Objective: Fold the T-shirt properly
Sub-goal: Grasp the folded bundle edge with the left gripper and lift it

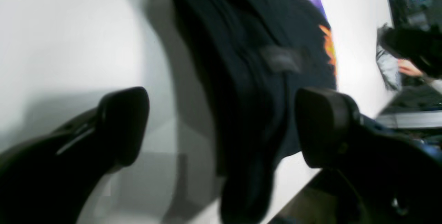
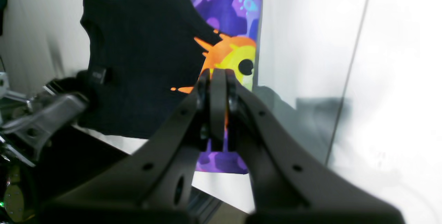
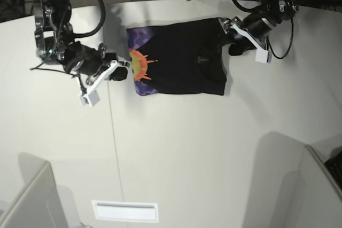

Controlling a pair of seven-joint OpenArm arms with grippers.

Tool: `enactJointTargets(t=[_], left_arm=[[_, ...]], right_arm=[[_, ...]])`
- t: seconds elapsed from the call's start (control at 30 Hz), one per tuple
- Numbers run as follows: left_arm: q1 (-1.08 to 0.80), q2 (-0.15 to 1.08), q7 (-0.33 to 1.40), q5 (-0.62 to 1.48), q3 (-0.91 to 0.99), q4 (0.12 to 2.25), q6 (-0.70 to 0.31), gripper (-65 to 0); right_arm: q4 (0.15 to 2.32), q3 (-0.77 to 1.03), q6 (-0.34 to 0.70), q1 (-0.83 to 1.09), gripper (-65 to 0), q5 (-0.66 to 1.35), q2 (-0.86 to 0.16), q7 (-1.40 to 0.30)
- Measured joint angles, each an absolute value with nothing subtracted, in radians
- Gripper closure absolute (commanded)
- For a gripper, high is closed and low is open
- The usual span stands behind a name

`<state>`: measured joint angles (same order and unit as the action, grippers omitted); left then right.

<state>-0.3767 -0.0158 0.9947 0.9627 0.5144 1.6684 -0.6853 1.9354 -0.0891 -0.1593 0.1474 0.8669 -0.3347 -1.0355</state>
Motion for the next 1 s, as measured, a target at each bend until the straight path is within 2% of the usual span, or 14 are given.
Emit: enactJointTargets(t=[0.2,0.33,0.53,0.57,0.6,0.63,0.77,0.83,1.0], left_arm=[[-0.334,-0.017,0.981,1.002,0.512,1.667,-0.687,-65.0],[-0.3,-0.025,0.984,0.999,0.446,1.595,-0.616,-65.0],[-0.257,-0.017,0.956,1.032,0.353,1.498,-0.543,-65.0],[-0.249,-0.016,0.952,1.034,0.338,1.492,-0.521,-62.4],[-0.244,-0.015,0.949,1.035,0.324,1.485,-0.496,-56.3],[-0.241,-0.014,0.946,1.034,0.31,1.478,-0.472,-47.1],[-0.238,0.029,0.957,1.036,0.258,1.477,-0.416,0.0],[-0.223,0.057,0.962,1.041,0.231,1.477,-0.384,0.0],[-0.149,0.185,0.982,1.018,0.069,1.506,-0.288,0.0]], right_arm=[[1.935,-0.089,-0.159,0.142,0.0,0.868,-0.335,-1.036],[1.935,-0.089,-0.159,0.142,0.0,0.867,-0.335,-1.035],[1.935,0.018,-0.159,0.163,0.0,0.875,-0.333,-1.029],[1.935,0.048,-0.158,0.176,0.0,0.871,-0.333,-1.029],[1.935,0.077,-0.15,0.188,0.0,0.867,-0.333,-1.028],[1.935,0.111,-0.101,0.197,0.0,0.864,-0.332,-1.033],[1.935,0.286,0.055,0.236,0.0,0.86,-0.308,-1.024],[1.929,0.356,0.11,0.25,0.0,0.857,-0.301,-1.043],[1.929,0.434,0.12,0.273,0.0,0.856,-0.299,-1.04]])
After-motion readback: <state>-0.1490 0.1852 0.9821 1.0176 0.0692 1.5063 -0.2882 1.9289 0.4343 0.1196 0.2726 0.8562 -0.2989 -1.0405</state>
